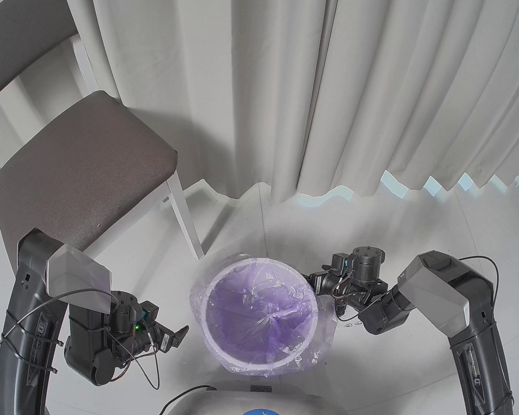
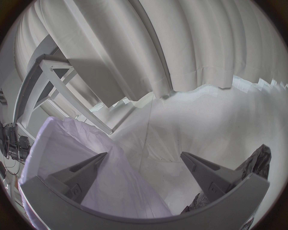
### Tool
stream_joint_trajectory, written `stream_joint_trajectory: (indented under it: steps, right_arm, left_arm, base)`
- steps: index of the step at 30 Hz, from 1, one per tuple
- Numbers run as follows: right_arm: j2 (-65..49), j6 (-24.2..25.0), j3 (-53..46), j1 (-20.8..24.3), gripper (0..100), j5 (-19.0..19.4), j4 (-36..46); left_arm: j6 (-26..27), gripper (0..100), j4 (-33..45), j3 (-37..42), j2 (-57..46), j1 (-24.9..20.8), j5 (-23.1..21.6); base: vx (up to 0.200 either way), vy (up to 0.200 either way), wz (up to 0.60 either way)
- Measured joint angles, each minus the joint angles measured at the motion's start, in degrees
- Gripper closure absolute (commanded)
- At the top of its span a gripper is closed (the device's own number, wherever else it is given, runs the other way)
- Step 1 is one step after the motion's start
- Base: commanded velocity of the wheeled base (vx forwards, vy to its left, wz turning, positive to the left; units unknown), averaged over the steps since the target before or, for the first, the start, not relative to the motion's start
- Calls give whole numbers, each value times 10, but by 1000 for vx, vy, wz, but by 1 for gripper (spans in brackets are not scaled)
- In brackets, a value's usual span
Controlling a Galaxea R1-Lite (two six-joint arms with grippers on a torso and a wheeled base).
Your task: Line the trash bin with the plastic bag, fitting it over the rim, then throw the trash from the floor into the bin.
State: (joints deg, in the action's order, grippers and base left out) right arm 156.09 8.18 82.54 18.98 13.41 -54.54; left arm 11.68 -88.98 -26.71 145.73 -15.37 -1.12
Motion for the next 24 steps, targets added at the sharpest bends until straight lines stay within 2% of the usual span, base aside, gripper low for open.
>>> stream_joint_trajectory:
  steps: [9,15,19,24]
  right_arm:
    - [19,18,25,0,0,7,-3]
    - [19,22,25,2,0,-4,-12]
    - [-2,9,5,4,0,-24,-18]
    - [-72,-29,-56,5,0,-37,-24]
  left_arm:
    - [-1,0,0,-1,0,-2,0]
    - [-2,0,0,2,-3,-2,1]
    - [-7,0,0,6,-7,-1,3]
    - [-15,0,0,12,-12,-2,10]
  base:
    - [0,0,0]
    - [0,0,0]
    - [0,0,0]
    - [0,0,0]
